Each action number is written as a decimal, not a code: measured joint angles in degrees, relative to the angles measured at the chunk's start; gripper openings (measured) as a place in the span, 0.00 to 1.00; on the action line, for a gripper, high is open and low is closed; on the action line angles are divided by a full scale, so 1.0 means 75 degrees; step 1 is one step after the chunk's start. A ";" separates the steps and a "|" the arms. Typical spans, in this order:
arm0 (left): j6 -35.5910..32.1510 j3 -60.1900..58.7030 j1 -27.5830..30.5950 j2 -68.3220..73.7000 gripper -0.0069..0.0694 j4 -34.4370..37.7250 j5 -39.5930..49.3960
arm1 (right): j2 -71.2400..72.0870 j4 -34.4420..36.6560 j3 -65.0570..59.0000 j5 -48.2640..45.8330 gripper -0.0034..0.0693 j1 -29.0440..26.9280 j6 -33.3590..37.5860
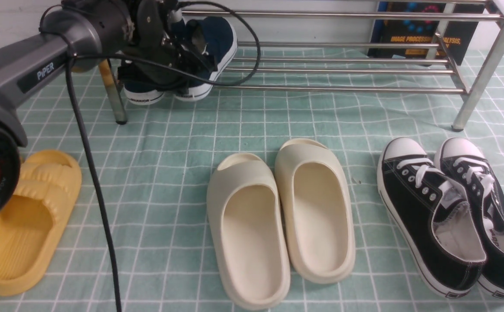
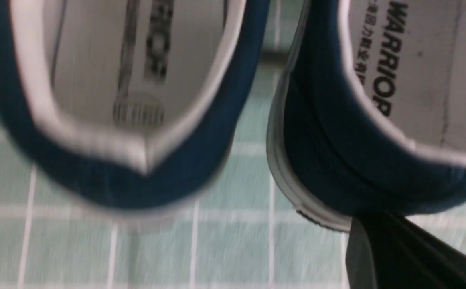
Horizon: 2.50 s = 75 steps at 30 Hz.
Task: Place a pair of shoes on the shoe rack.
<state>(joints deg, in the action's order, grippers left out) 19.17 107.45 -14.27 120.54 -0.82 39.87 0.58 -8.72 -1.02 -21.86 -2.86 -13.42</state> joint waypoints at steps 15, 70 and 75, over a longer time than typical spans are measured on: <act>-0.0066 0.0446 0.0042 0.0118 0.14 -0.0134 0.0496 | 0.0000 0.0000 0.0000 0.0000 0.38 0.0000 0.0000; 0.0925 -0.7618 0.0035 -1.2670 0.07 0.0110 0.3224 | 0.0000 0.0000 0.0000 0.0000 0.38 0.0000 0.0000; 0.0925 -0.8042 0.0035 -1.2773 0.07 -0.0257 0.2792 | 0.0000 0.0000 0.0000 0.0000 0.38 0.0000 0.0000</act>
<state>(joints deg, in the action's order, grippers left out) 26.11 47.14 -14.01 24.75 -2.75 60.81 0.58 -8.72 -1.02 -21.86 -2.86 -13.42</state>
